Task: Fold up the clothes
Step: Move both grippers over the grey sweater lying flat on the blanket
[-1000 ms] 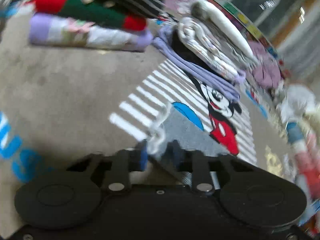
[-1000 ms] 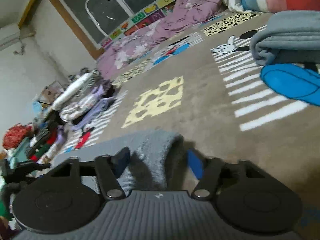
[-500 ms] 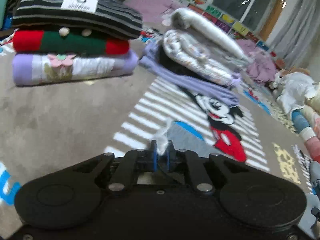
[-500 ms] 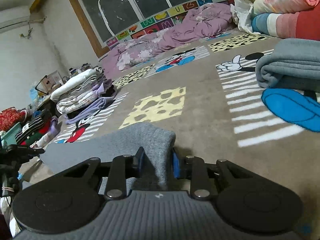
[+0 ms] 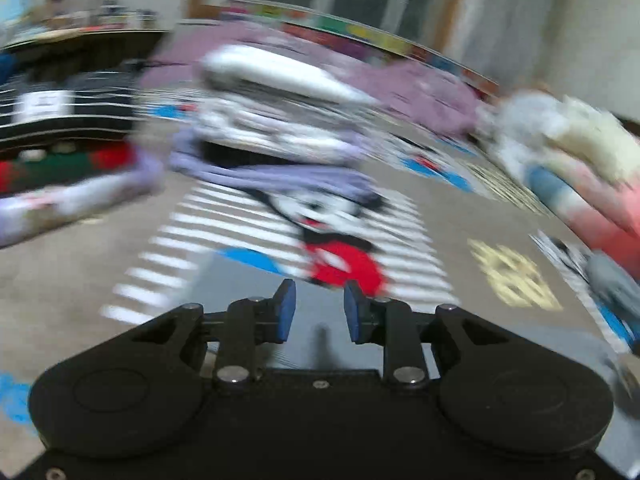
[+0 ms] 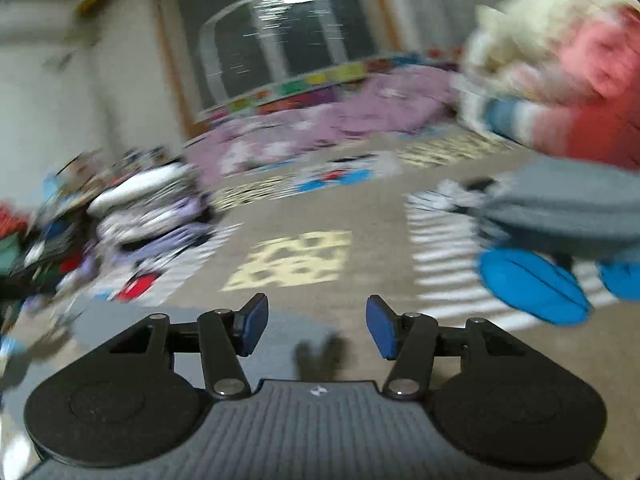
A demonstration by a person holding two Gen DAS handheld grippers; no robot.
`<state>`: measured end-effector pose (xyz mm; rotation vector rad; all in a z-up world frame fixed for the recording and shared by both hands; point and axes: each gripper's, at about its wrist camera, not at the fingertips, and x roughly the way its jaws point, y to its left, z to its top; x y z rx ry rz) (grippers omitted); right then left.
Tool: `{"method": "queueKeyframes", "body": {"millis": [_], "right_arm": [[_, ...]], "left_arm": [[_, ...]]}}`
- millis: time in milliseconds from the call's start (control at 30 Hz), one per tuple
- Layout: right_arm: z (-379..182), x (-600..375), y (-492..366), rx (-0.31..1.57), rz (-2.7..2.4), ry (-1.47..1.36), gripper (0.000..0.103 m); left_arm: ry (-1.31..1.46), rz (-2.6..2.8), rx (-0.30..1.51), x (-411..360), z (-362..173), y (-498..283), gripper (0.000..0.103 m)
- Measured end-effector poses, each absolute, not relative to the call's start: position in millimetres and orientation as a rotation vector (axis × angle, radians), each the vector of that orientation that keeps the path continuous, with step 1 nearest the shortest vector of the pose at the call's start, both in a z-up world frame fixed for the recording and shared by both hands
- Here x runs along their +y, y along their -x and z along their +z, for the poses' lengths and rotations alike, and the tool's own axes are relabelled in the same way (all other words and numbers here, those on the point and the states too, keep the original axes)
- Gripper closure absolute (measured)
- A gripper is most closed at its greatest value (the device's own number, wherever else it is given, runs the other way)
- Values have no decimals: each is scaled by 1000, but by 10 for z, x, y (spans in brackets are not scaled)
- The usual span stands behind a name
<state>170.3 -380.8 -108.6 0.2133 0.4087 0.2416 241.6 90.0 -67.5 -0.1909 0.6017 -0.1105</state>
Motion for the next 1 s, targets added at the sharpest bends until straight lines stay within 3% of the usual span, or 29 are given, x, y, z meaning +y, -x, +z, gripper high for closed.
{"method": "queueKeyframes", "body": {"millis": [167, 500, 733, 867, 1000], "right_arm": [[-1348, -3520, -2016, 653, 225, -29, 50], [-1079, -3359, -1705, 480, 328, 7, 50], [-1260, -3057, -1747, 602, 373, 139, 50], [-1105, -3018, -1559, 524, 379, 114, 51], [-1001, -2865, -1313, 481, 414, 114, 53]], "left_arm": [[86, -206, 723, 535, -953, -2521, 73], [28, -390, 575, 86, -782, -2314, 72], [-179, -419, 680, -441, -996, -2296, 70], [-134, -470, 556, -471, -704, -2004, 70], [-219, -505, 475, -747, -762, -1639, 74]]}}
